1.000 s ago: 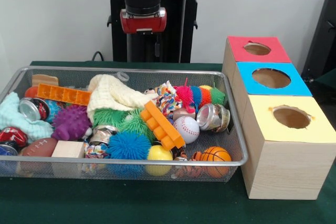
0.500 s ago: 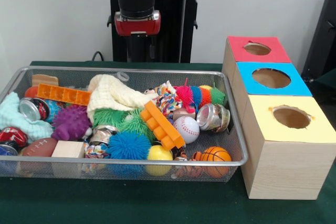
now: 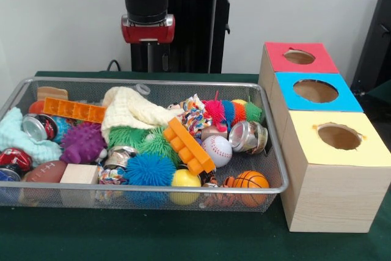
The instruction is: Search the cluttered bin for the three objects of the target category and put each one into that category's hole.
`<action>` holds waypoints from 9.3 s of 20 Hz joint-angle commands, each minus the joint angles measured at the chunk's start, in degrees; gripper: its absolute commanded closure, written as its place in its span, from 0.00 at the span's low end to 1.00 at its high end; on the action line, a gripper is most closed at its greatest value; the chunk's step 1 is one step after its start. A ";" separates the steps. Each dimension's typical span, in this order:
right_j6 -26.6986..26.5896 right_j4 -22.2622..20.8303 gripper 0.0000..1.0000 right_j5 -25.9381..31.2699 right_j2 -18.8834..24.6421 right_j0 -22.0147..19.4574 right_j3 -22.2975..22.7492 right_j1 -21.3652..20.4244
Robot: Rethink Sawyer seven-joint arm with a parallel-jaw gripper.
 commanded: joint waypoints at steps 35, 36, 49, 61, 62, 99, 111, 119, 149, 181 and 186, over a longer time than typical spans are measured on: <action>-6.01 -4.82 0.00 2.73 0.58 -2.13 -12.59 10.69; -6.14 -4.92 0.00 2.85 0.51 -2.24 -12.97 10.86; -6.69 -4.33 0.00 3.84 1.27 -3.24 -13.32 10.78; -6.85 -4.01 0.00 4.92 1.51 -3.46 -14.98 11.60; -6.79 -4.04 0.00 5.05 1.35 -3.41 -15.25 11.71; -3.58 -2.79 1.00 3.32 0.39 -5.08 -9.31 3.69; -3.04 1.20 1.00 2.62 4.06 -4.71 2.53 -9.55; -5.04 2.90 1.00 3.50 6.34 -6.01 5.89 -13.52; -6.03 -0.32 0.00 10.63 6.66 -5.88 -12.30 1.06; 3.24 -1.71 0.00 0.64 0.08 1.00 -20.82 12.62; 2.72 -1.01 0.00 -1.72 -0.08 -1.17 -13.75 8.47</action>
